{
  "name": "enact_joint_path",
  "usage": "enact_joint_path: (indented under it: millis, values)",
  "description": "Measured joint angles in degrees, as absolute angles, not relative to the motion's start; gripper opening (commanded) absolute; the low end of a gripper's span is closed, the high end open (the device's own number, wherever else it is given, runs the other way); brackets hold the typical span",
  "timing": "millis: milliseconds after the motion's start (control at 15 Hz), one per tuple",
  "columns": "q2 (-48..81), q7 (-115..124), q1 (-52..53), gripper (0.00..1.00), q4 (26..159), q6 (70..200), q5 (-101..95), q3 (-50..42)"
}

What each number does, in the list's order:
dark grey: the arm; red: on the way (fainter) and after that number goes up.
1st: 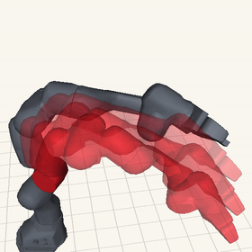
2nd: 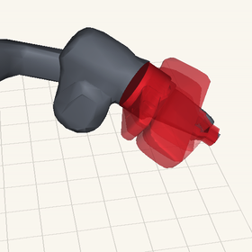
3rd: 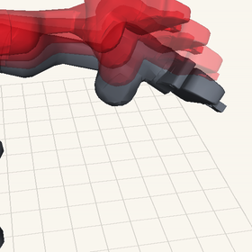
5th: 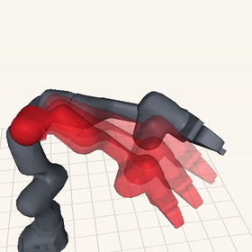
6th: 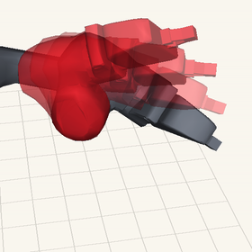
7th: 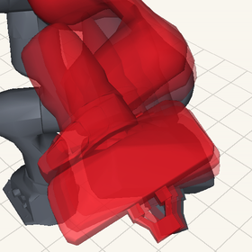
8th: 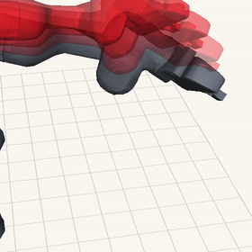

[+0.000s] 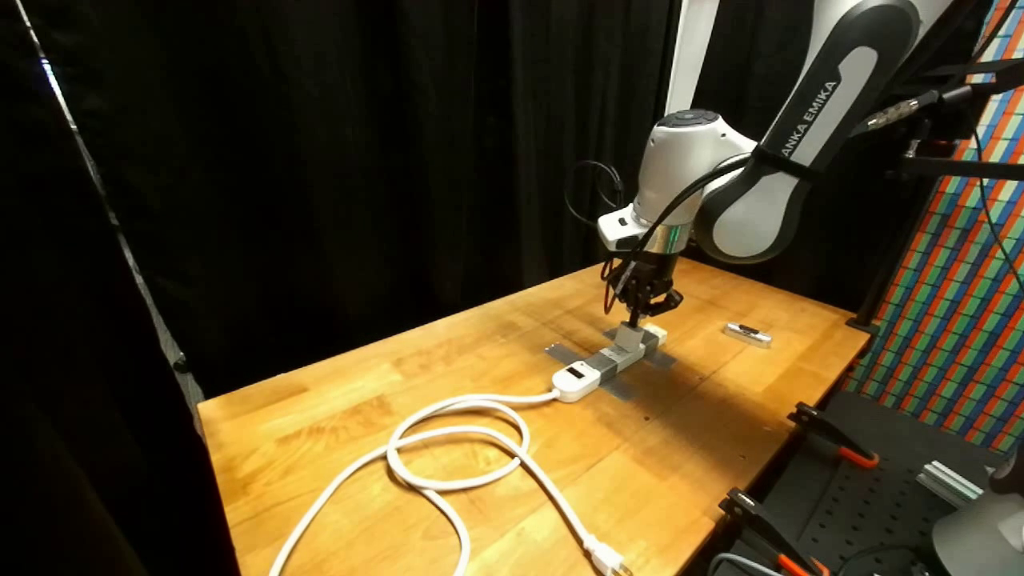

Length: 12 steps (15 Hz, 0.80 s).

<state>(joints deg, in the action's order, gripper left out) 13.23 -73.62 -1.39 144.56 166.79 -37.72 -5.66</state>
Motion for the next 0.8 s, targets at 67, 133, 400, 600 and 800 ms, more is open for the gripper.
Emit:
enact_joint_path:
  millis: [67,133,400,600,800]
  values:
    - [13.23,-72.37,-0.92,0.0,144.56,166.86,-39.19,-6.13]
    - [13.22,-71.25,-0.51,0.0,144.55,166.87,-40.44,-6.52]
    - [13.22,-67.93,0.59,0.0,144.49,166.86,-44.77,-7.56]
    - [13.22,-66.58,0.97,0.0,144.46,166.75,-46.39,-7.77]
    - [13.22,-66.11,1.06,0.0,144.42,166.6,-46.95,-7.78]
